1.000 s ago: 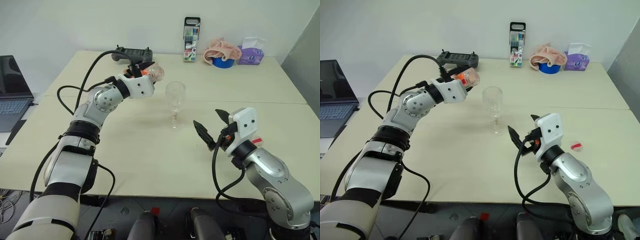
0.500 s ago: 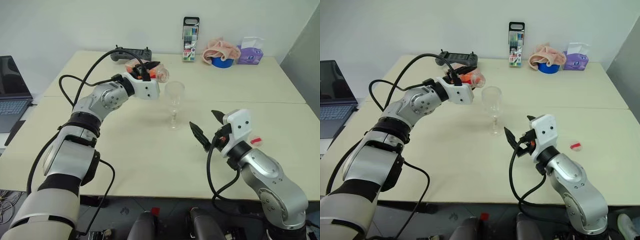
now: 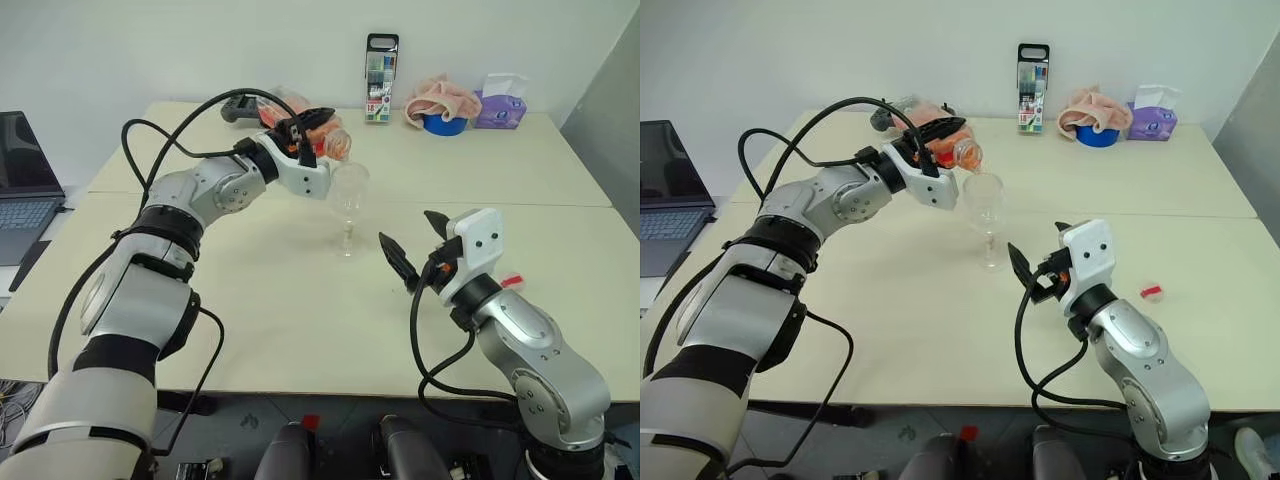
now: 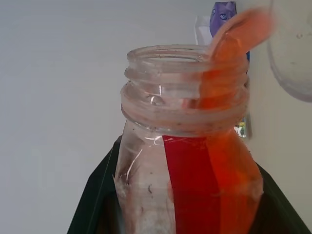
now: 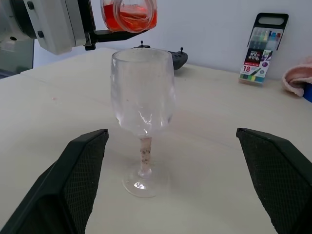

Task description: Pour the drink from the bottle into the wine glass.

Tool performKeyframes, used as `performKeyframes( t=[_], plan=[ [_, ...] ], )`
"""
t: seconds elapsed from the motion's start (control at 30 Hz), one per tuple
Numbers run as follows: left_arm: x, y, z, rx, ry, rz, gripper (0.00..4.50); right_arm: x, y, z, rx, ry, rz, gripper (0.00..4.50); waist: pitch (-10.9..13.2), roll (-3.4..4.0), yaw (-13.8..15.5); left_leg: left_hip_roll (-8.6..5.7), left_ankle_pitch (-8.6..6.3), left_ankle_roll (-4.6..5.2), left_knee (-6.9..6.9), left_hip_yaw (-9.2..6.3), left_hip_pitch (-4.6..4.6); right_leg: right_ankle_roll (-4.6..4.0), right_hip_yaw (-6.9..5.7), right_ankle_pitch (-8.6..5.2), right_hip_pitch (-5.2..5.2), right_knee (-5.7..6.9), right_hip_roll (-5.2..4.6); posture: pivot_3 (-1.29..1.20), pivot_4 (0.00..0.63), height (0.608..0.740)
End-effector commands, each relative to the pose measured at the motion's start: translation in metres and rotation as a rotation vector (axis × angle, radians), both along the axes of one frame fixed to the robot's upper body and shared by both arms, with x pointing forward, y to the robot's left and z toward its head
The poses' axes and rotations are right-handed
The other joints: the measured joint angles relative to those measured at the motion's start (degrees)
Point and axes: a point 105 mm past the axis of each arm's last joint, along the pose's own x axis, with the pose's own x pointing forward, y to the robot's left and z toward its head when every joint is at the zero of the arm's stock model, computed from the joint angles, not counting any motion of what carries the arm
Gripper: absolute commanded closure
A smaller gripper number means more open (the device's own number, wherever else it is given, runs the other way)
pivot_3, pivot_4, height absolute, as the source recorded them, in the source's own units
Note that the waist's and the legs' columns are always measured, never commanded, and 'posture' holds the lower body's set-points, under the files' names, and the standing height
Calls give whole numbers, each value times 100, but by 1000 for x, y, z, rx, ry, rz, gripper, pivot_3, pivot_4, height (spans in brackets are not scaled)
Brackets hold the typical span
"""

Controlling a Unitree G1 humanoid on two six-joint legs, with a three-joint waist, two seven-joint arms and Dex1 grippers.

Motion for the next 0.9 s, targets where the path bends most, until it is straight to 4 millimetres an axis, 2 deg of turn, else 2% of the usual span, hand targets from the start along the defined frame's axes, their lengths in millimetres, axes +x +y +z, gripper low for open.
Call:
performKeyframes(
  t=[0.03, 0.9],
  plan=[
    [-5, 0, 33, -18, -114, -11, 2716, -3, 4, 14, 2, -67, 23, 0, 0, 0, 0, 0, 0, 0, 0, 0, 0, 0, 0, 0, 0, 0, 0, 0, 150, 740],
    [0, 4, 32, 10, -145, 24, 2722, -2, 9, 16, -19, -78, 63, 0, 0, 0, -1, -1, 0, 0, 0, 2, 0, 0, 0, 0, 0, 1, -1, 0, 150, 740]
  ],
)
